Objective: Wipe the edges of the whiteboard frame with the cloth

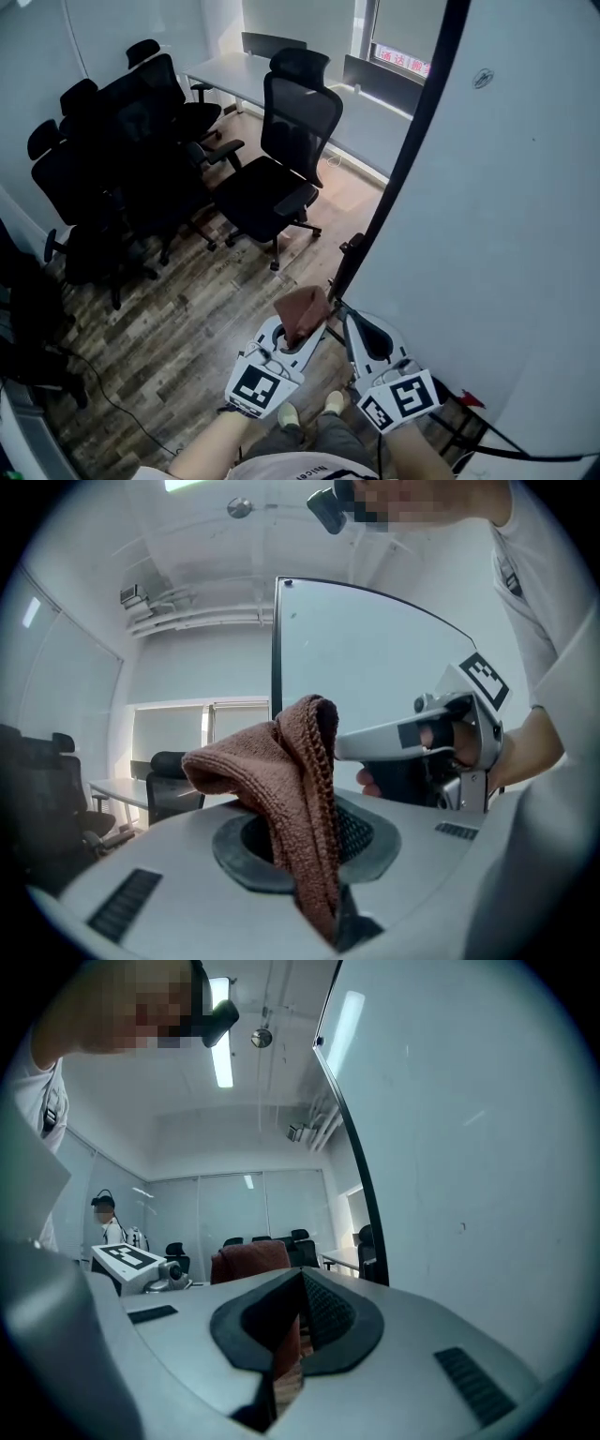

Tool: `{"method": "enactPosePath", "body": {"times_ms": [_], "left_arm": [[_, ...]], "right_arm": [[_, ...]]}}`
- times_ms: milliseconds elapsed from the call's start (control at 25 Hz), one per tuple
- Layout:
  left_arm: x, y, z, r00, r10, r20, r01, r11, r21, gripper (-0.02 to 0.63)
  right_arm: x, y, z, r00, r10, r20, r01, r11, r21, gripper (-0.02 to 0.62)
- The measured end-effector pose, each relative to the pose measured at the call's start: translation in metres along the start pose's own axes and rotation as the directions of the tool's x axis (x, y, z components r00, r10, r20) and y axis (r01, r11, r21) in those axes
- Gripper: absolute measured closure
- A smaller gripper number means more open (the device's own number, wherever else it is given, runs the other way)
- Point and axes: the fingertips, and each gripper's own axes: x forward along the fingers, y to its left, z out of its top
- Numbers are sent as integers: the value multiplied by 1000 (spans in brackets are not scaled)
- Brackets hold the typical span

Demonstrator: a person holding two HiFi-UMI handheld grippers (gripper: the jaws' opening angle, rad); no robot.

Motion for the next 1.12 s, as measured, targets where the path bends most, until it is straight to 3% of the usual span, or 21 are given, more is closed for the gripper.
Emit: {"method": "enactPosePath", "body": {"times_ms": [240,480,1120], "left_arm": [[-4,-2,42,999,-12,41,10,999,33,541],[-11,0,68,998,5,59,-6,1000,16,541],[-18,5,89,998,17,67,-18,1000,20,541]], "right_arm": [[0,4,27,1000,0,30,1,999,-33,594],[-2,9,46,999,16,31,-14,998,-61,594],[11,20,60,999,41,17,-39,995,-87,594]]}}
